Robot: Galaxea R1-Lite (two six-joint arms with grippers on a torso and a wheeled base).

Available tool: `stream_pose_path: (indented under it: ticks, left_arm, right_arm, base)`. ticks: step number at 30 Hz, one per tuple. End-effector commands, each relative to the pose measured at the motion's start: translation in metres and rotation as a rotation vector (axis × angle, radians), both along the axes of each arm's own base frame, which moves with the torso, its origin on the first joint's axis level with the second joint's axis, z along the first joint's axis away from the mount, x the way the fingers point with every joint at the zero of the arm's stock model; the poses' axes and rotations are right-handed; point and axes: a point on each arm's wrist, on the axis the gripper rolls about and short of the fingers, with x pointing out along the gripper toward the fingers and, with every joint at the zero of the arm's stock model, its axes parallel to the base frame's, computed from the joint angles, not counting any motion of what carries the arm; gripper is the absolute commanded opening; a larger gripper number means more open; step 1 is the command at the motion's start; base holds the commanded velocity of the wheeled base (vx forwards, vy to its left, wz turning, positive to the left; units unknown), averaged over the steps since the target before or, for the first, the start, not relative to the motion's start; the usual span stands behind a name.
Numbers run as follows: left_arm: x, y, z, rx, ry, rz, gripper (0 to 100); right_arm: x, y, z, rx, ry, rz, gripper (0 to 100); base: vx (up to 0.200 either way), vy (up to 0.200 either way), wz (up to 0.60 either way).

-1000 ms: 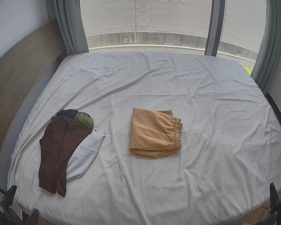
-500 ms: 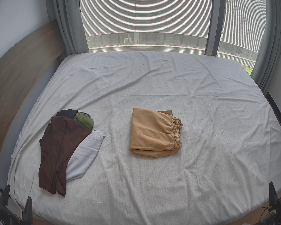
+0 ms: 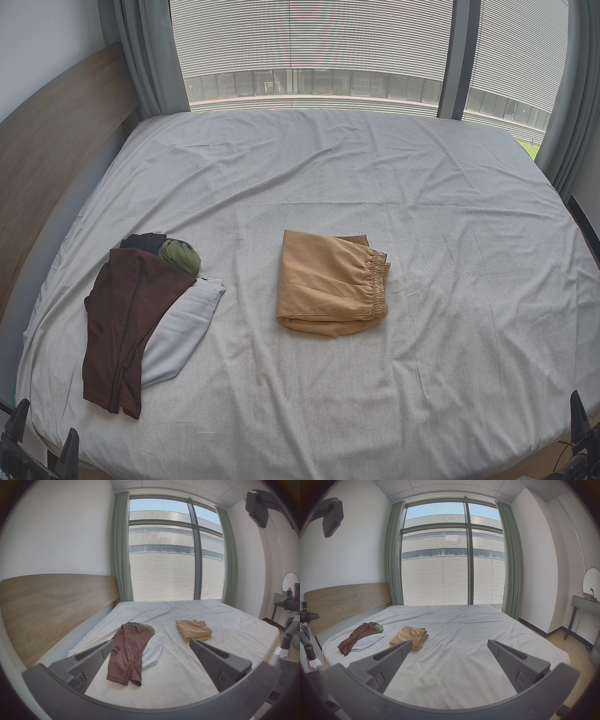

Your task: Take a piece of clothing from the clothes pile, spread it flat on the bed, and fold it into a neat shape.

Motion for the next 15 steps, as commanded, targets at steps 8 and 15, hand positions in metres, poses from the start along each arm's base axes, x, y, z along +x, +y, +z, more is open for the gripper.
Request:
stream_pose_path:
  ticks: [8, 15]
  left_arm:
    - [0.0005, 0.0007, -0.0081, -0.015, 0.035, 0.027, 100]
    - [0.0005, 0.0007, -0.0081, -0.016, 0.035, 0.027, 100]
  right_arm:
    - [0.0004, 0.0004, -0.006, -0.001, 0.013, 0.019, 100]
    - [0.0002, 0.0029, -0.0049, 0.011, 0.003, 0.124, 100]
  base:
    - [0.0, 0.0, 0.0]
    - [0.0, 0.0, 0.0]
